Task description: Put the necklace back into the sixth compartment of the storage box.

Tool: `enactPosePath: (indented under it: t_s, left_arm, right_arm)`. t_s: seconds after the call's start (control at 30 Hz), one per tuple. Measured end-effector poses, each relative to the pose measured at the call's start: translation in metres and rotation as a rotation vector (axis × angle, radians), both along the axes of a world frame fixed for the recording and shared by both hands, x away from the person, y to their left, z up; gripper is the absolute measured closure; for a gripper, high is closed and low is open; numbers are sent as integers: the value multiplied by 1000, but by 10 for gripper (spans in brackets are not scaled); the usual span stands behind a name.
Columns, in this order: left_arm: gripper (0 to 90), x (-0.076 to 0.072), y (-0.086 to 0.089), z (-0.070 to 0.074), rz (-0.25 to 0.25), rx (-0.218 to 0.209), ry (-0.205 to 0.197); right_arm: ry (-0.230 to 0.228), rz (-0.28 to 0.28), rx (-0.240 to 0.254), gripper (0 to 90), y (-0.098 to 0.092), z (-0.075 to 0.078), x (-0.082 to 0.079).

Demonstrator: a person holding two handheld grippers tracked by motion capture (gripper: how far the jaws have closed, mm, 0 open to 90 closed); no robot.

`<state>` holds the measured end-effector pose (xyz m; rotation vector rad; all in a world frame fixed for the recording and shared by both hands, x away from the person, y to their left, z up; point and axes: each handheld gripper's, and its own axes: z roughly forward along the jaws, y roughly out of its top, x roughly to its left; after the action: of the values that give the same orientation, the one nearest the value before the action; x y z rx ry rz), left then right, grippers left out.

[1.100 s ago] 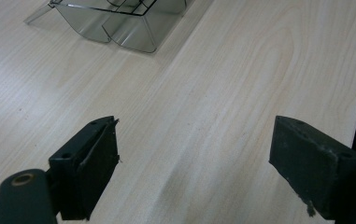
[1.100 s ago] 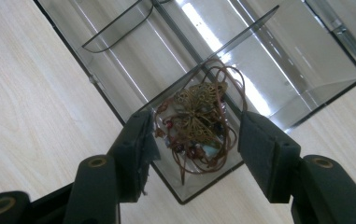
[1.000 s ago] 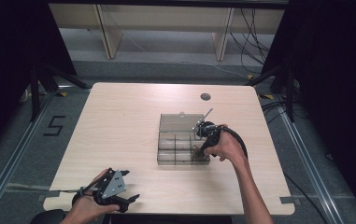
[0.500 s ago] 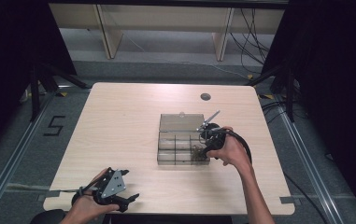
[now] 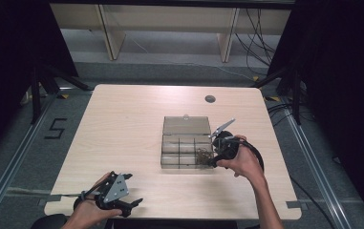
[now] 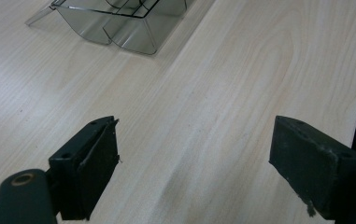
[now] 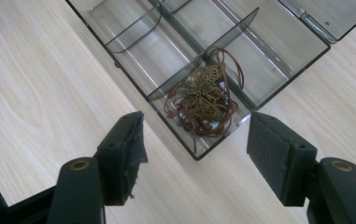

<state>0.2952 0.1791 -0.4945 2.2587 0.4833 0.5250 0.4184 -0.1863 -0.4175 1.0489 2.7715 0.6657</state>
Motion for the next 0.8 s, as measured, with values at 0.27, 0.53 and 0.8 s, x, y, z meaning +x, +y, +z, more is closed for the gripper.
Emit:
enactPosePath:
  t_s: [0.27, 0.53, 0.8]
  left_arm:
    - [150, -1, 1, 1, 8, -3, 9]
    - [150, 0, 1, 1, 4, 3, 6]
    - [150, -1, 1, 1, -4, 4, 6]
  right_arm:
    - [-11, 1, 21, 355, -2, 0, -5]
    - [-13, -31, 60, 326, -1, 1, -11]
    - [-16, -78, 64, 303, -2, 0, -15]
